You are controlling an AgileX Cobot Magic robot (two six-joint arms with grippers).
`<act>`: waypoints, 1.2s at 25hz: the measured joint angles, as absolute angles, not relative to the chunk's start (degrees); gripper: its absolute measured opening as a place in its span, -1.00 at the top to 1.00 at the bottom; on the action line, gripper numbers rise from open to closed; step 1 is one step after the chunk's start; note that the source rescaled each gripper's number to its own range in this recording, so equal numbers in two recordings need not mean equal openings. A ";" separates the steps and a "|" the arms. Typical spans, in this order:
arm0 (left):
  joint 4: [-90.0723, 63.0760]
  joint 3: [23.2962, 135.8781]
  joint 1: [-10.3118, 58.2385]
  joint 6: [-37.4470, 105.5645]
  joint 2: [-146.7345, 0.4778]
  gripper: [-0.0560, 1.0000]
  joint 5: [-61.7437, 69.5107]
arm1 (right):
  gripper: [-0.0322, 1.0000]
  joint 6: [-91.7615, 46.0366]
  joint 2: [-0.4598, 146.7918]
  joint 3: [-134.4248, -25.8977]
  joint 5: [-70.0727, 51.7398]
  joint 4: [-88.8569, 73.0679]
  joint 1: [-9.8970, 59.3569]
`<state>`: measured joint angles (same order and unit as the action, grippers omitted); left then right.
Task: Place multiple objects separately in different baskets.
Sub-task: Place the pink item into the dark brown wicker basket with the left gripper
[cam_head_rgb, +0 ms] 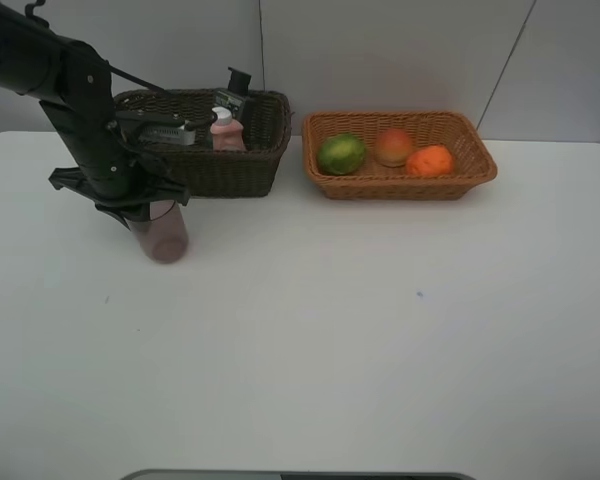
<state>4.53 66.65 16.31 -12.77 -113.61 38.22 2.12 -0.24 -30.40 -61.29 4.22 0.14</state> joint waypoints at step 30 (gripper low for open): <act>6.25 88.96 12.40 -15.09 -104.74 0.89 54.70 | -1.00 2.12 -0.24 -30.40 -61.29 4.22 0.14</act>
